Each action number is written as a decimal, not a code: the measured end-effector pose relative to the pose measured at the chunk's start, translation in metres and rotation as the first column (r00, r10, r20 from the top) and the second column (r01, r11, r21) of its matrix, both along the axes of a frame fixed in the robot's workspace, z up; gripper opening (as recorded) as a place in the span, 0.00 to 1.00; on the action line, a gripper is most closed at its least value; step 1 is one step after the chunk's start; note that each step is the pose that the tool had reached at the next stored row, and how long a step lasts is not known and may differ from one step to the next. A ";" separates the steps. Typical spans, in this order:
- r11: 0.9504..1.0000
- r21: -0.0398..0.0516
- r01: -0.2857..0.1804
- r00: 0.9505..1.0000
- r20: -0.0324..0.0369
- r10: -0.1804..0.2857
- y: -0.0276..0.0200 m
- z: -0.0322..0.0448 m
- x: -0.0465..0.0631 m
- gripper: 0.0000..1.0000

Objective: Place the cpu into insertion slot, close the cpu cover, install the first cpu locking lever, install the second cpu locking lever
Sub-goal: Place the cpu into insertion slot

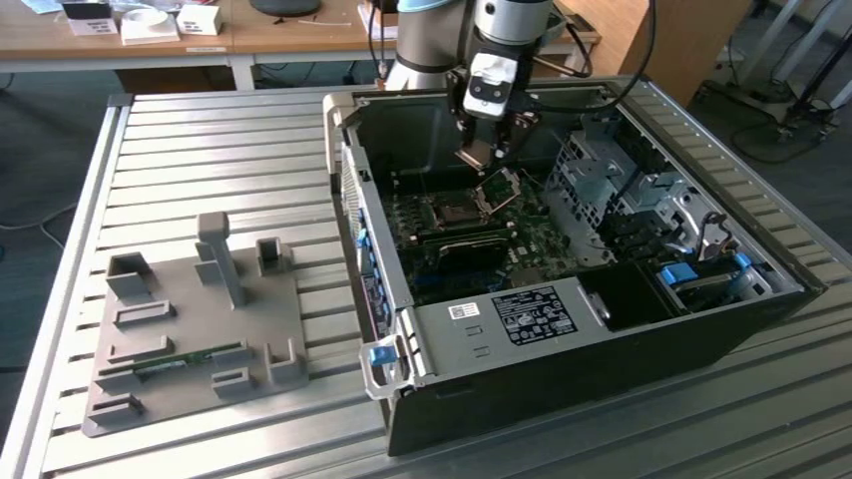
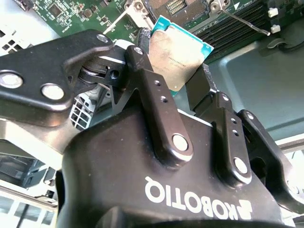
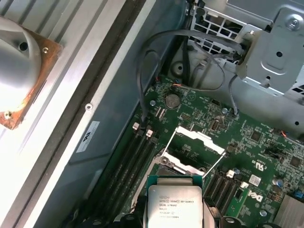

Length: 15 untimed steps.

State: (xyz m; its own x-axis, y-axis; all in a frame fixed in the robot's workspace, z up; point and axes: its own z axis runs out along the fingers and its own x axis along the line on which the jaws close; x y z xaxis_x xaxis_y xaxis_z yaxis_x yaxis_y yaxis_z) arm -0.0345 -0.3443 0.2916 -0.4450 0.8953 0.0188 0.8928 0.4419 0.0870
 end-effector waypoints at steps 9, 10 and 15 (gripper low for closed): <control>1.000 0.000 0.001 1.000 0.000 -0.001 0.0001 -0.0009 0.000 0.54; 1.000 0.000 0.001 1.000 0.000 -0.001 0.0000 -0.0013 0.000 0.54; 1.000 0.000 0.007 1.000 0.000 -0.007 0.0000 -0.0026 0.000 0.54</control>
